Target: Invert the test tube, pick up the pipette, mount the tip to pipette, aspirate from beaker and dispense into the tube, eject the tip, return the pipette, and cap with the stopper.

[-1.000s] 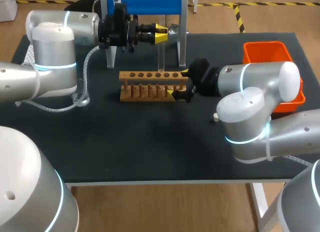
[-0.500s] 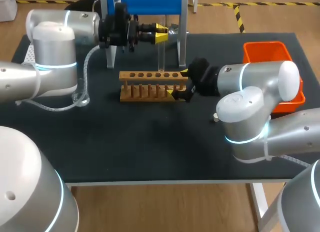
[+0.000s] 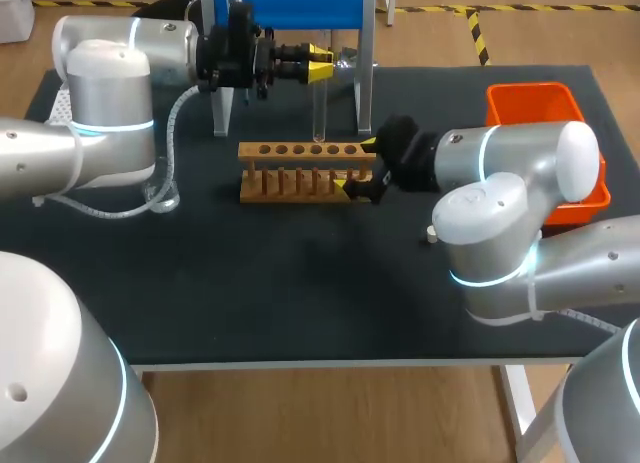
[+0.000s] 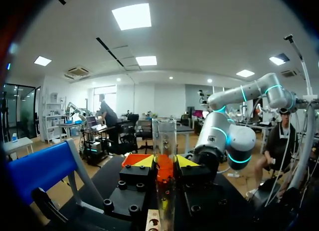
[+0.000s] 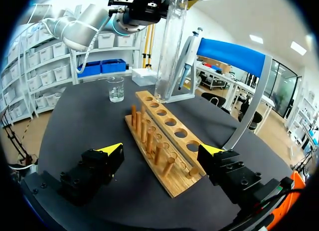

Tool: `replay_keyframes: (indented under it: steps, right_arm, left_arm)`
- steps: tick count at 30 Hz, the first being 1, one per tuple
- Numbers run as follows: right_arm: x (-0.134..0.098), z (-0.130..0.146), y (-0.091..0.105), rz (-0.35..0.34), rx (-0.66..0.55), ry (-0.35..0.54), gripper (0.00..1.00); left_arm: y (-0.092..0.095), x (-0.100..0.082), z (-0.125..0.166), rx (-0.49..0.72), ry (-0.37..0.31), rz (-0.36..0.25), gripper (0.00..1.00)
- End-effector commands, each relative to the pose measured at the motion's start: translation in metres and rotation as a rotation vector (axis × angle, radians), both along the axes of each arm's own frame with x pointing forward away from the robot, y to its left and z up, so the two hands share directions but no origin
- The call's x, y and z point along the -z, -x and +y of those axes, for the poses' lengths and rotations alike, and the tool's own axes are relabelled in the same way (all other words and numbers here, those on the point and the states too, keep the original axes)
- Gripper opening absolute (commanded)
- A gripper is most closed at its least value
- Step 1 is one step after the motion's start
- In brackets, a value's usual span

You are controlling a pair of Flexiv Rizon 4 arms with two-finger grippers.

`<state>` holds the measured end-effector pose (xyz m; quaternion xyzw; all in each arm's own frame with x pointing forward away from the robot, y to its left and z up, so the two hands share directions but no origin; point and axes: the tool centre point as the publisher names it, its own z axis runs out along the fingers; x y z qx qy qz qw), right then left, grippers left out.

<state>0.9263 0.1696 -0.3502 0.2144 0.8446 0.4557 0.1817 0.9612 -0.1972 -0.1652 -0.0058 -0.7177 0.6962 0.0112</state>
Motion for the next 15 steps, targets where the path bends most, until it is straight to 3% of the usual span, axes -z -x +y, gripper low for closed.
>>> replay_keyframes:
  steps: [1, 15]
  right_arm:
    - [-0.002, 0.000, 0.000, 0.005, 0.000, 0.006, 1.00]
    - [-0.002, 0.000, 0.000, 0.005, 0.000, 0.006, 1.00]
  left_arm:
    - [-0.003, 0.006, 0.000, -0.011, 0.013, -0.002, 0.00]
    - [-0.015, 0.011, 0.005, -0.110, 0.013, -0.013, 0.00]
